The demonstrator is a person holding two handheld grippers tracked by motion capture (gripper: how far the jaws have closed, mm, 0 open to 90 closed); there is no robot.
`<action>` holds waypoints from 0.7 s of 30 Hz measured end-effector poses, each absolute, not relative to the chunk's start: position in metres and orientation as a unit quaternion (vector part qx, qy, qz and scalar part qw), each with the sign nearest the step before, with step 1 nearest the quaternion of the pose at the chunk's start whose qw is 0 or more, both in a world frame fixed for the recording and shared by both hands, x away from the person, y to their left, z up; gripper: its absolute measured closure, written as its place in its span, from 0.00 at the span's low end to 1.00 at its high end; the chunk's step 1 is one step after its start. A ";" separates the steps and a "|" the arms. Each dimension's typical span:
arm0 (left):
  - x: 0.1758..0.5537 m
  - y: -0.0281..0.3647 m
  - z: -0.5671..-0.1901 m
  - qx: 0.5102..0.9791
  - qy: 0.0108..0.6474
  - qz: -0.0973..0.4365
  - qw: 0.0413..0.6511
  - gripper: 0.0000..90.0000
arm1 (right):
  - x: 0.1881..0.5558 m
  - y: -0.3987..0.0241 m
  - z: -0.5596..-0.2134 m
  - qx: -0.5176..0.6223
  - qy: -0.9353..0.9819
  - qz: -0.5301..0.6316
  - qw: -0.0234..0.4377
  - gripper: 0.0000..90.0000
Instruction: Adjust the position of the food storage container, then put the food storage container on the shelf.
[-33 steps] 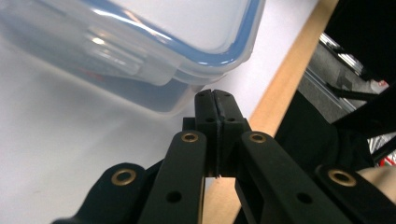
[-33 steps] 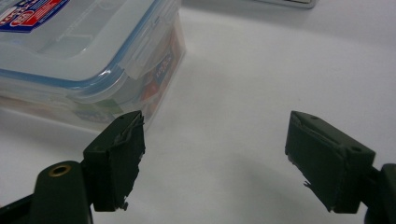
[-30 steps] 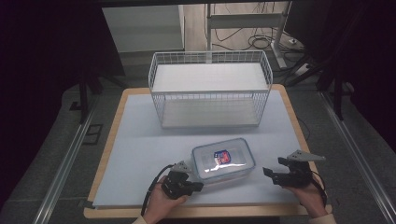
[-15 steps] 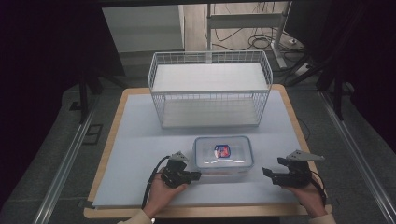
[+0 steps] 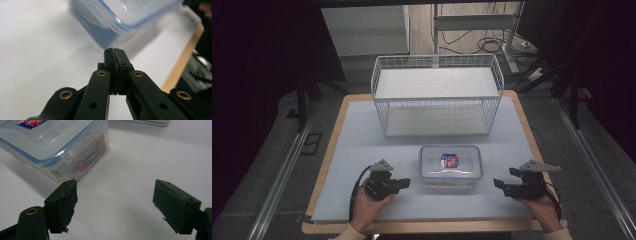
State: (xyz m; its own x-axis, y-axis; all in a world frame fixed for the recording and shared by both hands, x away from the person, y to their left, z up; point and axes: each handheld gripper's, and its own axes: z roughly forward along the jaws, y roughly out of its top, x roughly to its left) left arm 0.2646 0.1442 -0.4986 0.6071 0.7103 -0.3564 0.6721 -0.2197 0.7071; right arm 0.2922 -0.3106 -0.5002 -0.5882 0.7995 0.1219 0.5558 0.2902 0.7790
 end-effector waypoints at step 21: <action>0.283 0.163 -0.485 0.729 0.482 0.006 0.486 0.31 | 0.296 -0.310 -0.490 0.419 0.787 0.434 0.127 0.20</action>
